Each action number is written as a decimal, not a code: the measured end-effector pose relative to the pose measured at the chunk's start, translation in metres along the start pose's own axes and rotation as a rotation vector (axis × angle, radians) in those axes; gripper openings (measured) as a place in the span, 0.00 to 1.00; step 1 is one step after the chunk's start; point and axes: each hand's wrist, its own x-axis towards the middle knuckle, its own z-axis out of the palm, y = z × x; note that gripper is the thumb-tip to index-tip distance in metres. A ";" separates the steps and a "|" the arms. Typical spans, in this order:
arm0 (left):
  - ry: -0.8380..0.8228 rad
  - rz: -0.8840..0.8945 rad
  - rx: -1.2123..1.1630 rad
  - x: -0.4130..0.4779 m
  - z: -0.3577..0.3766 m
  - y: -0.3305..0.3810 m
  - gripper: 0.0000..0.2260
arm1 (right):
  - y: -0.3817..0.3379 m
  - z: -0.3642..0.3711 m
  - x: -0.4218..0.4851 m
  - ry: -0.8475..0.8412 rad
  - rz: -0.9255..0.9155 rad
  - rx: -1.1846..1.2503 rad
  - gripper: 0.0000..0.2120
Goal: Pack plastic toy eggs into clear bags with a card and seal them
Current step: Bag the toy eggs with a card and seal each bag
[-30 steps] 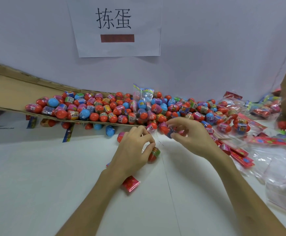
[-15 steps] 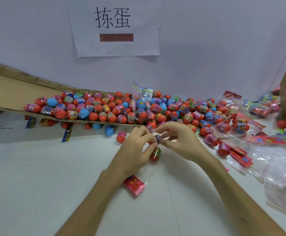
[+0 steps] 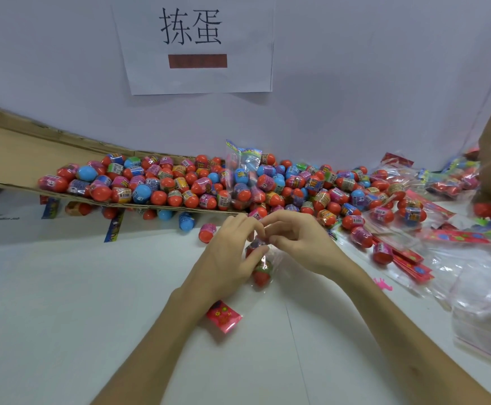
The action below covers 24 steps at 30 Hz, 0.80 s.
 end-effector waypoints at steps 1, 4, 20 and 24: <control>0.000 -0.001 -0.004 0.000 -0.001 0.000 0.07 | 0.000 0.000 0.000 -0.005 0.005 0.017 0.15; 0.010 -0.002 -0.010 -0.001 -0.002 0.000 0.07 | 0.001 -0.002 0.000 -0.016 0.052 0.051 0.13; 0.028 -0.050 0.125 0.000 -0.003 0.000 0.04 | 0.029 -0.041 -0.002 0.343 0.188 -0.565 0.13; 0.023 -0.057 0.120 0.000 -0.003 -0.001 0.05 | 0.033 -0.036 0.000 0.290 0.186 -0.569 0.11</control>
